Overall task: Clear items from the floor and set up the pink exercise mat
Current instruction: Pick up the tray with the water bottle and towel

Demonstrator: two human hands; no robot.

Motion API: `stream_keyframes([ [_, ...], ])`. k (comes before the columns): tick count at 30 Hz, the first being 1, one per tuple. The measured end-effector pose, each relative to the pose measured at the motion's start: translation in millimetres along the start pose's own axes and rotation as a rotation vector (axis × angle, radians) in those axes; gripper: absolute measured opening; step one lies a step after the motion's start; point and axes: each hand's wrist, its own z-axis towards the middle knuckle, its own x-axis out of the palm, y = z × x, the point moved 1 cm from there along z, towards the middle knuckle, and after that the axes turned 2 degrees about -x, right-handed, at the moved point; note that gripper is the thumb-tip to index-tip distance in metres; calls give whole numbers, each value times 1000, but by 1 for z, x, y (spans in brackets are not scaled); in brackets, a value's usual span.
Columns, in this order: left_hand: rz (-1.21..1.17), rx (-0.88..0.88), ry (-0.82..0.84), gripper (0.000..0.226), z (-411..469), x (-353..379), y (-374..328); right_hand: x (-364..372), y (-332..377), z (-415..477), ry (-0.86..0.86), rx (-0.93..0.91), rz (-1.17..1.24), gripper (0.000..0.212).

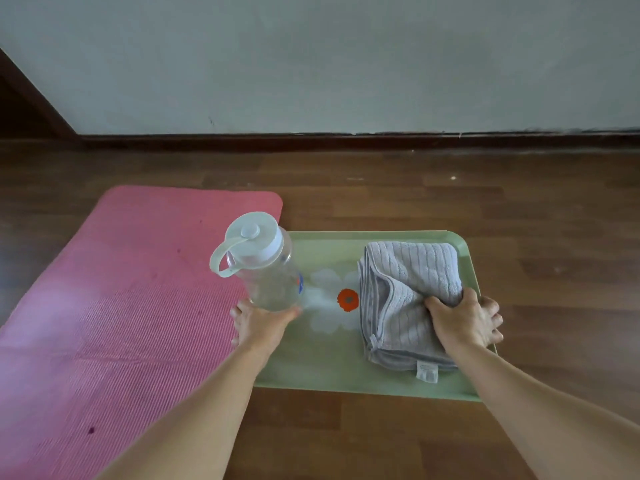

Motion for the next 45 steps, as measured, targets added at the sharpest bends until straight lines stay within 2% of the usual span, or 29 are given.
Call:
stream_keyframes([
  [3, -10, 0, 11, 128, 28, 19, 20, 37, -10, 14, 0, -9, 6, 46],
  [8, -53, 10, 38, 119, 61, 40, 37, 64, -12, 36, 9, -18, -15, 49],
  [14, -22, 24, 80, 99, 89, 58, 46, 94, -33, 54, 103, 25, 7, 47],
  [21, -30, -30, 102, 102, 118, 75, 55, 113, -31, 70, 142, 21, -12, 44],
  [27, 32, -4, 79, 103, 130, 79, 58, 127, -31, 66, 174, -30, 39, 42],
  [30, 43, -6, 103, 98, 130, 81, 61, 128, -23, 55, 99, -143, 21, 46],
  [33, 80, 33, 108, 79, 127, 73, 65, 127, -6, 37, 57, -289, 15, 48],
  [35, 263, 93, -29, 66, 121, 61, 69, 131, 6, 22, 98, -370, 27, 50],
  [37, 458, 78, -137, 56, 113, 48, 77, 136, 19, 6, 152, -449, 29, 48],
  [40, 392, -12, -60, 54, 114, 34, 102, 143, 38, -12, 206, -531, 60, 42],
  [45, 297, 13, 58, 60, 127, 24, 117, 154, 60, -33, 254, -585, 74, 39],
])
